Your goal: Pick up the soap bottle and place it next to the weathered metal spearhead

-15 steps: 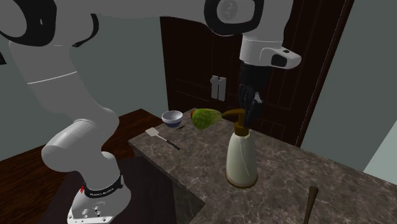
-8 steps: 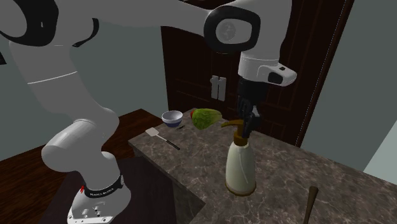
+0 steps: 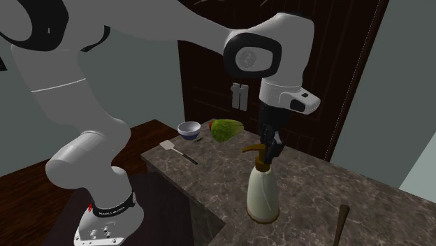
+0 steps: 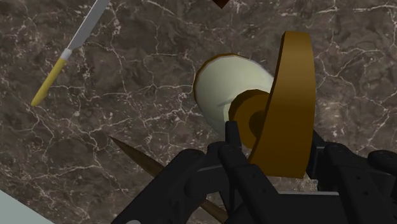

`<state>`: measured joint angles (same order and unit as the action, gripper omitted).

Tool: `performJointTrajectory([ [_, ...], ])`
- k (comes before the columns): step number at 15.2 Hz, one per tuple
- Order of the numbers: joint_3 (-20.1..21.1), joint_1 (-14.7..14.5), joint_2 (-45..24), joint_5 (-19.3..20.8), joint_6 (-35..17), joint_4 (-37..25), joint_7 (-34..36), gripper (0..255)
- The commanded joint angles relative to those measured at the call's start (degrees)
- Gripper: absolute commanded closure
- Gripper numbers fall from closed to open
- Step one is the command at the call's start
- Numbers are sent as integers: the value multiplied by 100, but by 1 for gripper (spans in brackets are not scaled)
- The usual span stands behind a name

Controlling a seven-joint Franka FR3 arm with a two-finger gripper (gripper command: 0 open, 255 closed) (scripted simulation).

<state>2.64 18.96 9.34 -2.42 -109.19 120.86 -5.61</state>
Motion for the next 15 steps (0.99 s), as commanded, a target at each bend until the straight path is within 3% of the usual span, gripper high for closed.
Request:
performJointTrajectory([
  [1,1,0,-41,-1,-172,124,-5,255],
  [8,7,-3,-199,-5,-716,511,-18,255],
  [15,7,-3,-199,-5,-716,511,-18,255],
])
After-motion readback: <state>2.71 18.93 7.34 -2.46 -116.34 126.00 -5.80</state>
